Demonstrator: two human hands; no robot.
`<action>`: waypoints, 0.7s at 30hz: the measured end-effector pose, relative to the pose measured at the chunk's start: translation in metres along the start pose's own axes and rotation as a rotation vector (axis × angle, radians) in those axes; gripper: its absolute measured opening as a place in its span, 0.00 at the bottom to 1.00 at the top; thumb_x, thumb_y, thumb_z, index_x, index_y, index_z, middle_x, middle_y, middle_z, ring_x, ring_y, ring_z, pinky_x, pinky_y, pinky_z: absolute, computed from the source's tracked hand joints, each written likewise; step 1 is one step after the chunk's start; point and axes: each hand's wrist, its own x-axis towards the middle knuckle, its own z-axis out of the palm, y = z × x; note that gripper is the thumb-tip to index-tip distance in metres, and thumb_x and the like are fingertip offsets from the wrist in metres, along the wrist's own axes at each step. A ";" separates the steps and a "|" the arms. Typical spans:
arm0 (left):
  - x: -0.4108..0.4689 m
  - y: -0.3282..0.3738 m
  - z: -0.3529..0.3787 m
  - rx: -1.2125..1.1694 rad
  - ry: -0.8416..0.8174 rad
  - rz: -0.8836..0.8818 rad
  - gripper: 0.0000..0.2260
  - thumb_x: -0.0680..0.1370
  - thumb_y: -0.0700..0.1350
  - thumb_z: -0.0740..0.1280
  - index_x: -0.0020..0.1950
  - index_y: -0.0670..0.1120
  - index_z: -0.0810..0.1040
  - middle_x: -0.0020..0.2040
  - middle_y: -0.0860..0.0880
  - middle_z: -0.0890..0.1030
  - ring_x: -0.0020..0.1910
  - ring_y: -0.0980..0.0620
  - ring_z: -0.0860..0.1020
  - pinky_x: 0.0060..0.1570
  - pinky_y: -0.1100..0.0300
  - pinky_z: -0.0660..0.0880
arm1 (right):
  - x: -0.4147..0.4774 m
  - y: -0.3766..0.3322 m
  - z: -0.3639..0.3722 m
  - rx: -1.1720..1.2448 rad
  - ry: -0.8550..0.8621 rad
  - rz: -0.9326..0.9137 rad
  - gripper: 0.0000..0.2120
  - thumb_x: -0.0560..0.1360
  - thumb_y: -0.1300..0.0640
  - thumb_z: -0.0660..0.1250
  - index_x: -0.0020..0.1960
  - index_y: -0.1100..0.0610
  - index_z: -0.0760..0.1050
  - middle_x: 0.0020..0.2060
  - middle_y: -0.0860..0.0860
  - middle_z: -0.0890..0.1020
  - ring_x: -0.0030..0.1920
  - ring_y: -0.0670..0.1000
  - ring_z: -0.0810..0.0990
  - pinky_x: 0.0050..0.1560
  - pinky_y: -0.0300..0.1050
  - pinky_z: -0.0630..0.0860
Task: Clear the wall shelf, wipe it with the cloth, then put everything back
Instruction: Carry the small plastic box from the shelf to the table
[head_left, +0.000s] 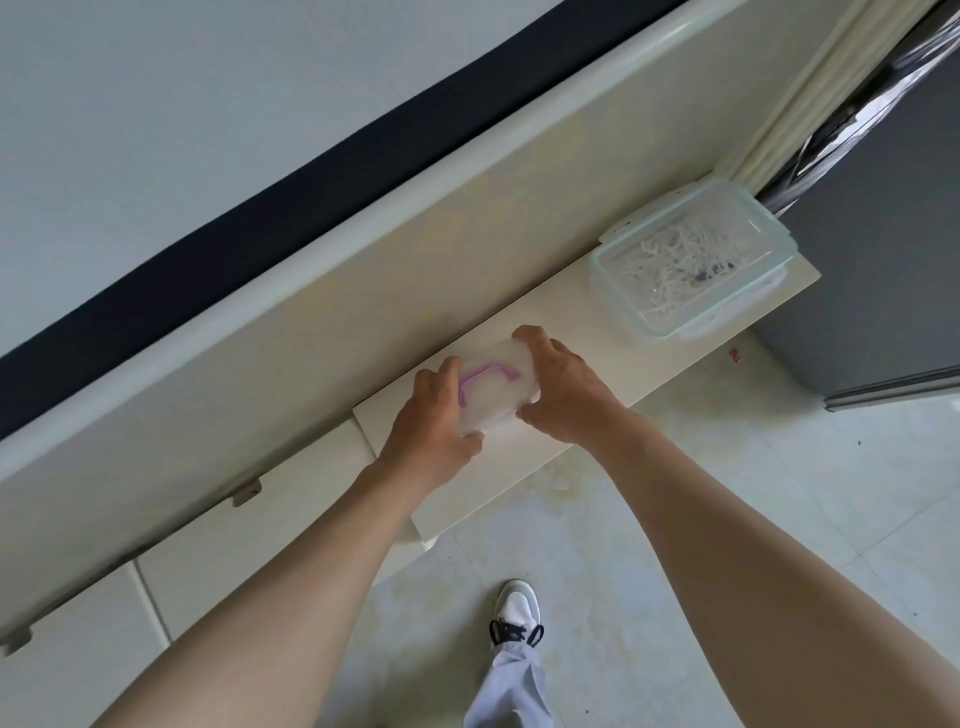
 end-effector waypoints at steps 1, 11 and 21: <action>-0.002 -0.001 -0.001 0.011 0.000 0.007 0.29 0.72 0.45 0.73 0.68 0.50 0.62 0.57 0.47 0.67 0.49 0.42 0.76 0.48 0.49 0.78 | -0.003 0.000 0.000 0.008 0.002 -0.003 0.36 0.69 0.61 0.72 0.71 0.45 0.58 0.57 0.53 0.74 0.53 0.58 0.77 0.44 0.44 0.71; -0.059 0.001 -0.048 0.076 0.013 0.051 0.28 0.71 0.45 0.72 0.67 0.51 0.63 0.55 0.49 0.67 0.47 0.43 0.76 0.44 0.54 0.75 | -0.058 -0.047 -0.011 0.002 0.023 -0.036 0.39 0.68 0.58 0.75 0.73 0.46 0.58 0.58 0.53 0.75 0.53 0.55 0.75 0.45 0.41 0.69; -0.174 -0.025 -0.128 0.113 0.043 0.139 0.32 0.70 0.50 0.73 0.69 0.53 0.62 0.57 0.50 0.69 0.48 0.45 0.76 0.45 0.57 0.73 | -0.151 -0.159 -0.017 -0.133 -0.046 -0.099 0.37 0.68 0.59 0.74 0.70 0.47 0.59 0.52 0.53 0.71 0.50 0.58 0.78 0.43 0.44 0.73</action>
